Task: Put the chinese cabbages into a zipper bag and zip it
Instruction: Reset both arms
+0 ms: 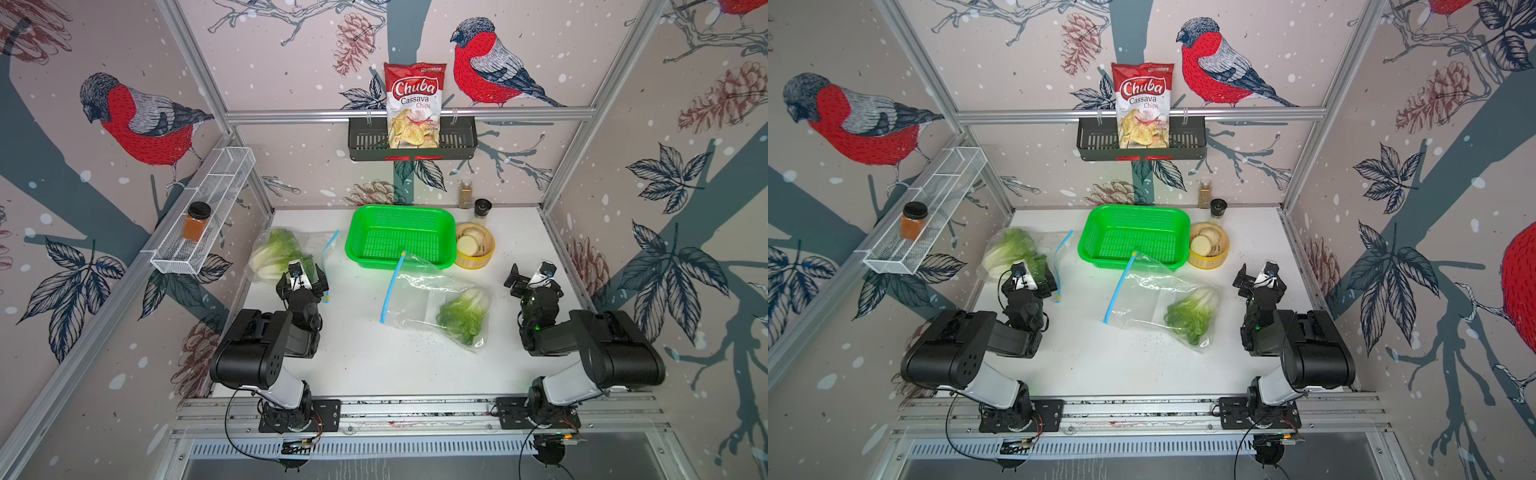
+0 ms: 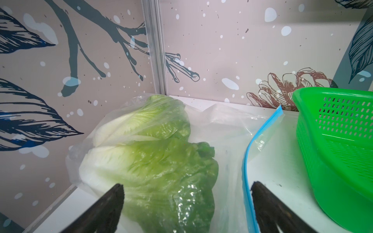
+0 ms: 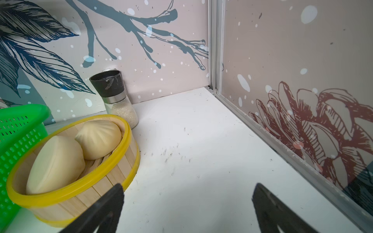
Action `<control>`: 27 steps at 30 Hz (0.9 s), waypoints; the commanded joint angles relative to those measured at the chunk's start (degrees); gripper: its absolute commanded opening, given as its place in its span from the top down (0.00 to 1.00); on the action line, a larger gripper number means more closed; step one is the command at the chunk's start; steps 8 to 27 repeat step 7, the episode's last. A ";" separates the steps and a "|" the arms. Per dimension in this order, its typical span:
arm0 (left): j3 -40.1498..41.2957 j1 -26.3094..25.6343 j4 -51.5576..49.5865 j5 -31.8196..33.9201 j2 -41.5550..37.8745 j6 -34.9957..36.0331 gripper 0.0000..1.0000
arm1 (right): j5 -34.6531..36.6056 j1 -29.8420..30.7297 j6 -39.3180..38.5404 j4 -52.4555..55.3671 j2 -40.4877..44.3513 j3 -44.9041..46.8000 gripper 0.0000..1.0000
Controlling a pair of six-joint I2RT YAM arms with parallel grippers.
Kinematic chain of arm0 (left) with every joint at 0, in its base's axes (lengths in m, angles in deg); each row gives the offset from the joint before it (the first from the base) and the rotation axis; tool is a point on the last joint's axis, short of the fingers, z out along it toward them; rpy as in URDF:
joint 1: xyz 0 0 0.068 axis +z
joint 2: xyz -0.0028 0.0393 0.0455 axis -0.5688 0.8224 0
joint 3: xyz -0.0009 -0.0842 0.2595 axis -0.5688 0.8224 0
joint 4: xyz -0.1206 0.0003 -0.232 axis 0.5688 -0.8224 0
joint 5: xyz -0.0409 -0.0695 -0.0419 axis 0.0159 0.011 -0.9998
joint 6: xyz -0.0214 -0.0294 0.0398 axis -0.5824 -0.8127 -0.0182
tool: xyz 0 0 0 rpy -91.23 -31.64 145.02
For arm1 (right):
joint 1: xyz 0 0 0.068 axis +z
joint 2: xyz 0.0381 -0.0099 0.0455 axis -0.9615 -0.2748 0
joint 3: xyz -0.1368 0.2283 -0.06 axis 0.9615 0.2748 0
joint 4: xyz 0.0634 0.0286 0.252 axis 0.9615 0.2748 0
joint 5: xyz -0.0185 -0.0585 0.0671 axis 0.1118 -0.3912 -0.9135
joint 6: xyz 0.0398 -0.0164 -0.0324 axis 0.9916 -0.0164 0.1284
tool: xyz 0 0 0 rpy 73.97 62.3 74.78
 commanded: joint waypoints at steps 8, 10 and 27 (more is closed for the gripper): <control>0.16 0.10 1.17 -0.05 -0.10 -0.28 0.03 | -0.48 0.05 -0.84 -3.00 -0.17 0.02 0.00; 0.16 0.10 1.17 -0.05 -0.10 -0.28 0.03 | -0.48 0.05 -0.84 -3.00 -0.17 0.02 0.00; 0.16 0.10 1.17 -0.05 -0.10 -0.28 0.03 | -0.48 0.05 -0.84 -3.00 -0.17 0.02 0.00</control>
